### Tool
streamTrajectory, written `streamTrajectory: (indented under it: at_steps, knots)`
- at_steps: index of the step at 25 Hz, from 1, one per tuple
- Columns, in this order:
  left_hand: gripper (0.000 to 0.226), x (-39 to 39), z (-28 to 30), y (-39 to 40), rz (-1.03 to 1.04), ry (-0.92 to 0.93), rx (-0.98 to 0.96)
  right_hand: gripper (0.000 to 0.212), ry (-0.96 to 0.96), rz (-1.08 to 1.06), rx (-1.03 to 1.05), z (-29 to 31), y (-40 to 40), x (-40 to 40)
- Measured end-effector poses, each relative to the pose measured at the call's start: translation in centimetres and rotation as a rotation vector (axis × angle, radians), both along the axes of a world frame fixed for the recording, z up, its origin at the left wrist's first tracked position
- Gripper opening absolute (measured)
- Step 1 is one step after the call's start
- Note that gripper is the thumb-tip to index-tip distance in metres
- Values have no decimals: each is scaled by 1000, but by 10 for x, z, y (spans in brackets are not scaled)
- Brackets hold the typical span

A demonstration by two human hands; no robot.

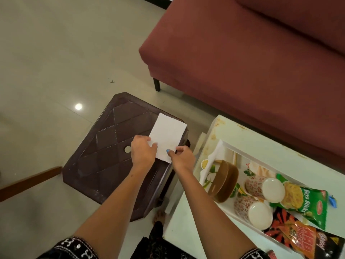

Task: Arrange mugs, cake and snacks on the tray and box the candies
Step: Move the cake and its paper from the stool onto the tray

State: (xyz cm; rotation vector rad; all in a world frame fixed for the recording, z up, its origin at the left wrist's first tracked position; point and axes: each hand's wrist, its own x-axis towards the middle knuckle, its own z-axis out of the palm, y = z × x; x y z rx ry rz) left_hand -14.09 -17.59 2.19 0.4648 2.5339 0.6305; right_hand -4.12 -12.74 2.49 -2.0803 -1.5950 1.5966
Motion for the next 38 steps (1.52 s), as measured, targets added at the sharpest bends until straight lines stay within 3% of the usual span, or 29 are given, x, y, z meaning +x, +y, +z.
streamTrajectory:
  at_steps: [5, 11, 16, 22, 25, 29, 34, 38]
  knots:
    - [55, -10, -6, 4, 16, -106, -107, 45, -74, -31, -13, -8, 1, -7]
    - [24, -1, -1, 4, -19, -204, -108, 30, -12, 99, -97, -4, 4, 6]
    - [15, 41, 23, 3, -156, -163, 30, 22, -55, 129, 53, 18, 5, 38]
    - [10, 128, 34, 2, -371, -281, 190, 21, -123, -106, 206, 37, -17, 125]
    - [26, 173, 28, 0, -498, -383, 150, 15, -156, -229, 245, 32, -33, 164]
    - [31, 209, 11, -2, -602, -413, 75, 22, -163, -295, 153, 9, -42, 193]
    - [31, 224, -9, 2, -572, -379, 12, 34, -152, -175, 93, -20, -38, 210]
    - [21, 233, -17, 0, -437, -336, 57, 14, -158, -296, 65, -31, -37, 212]
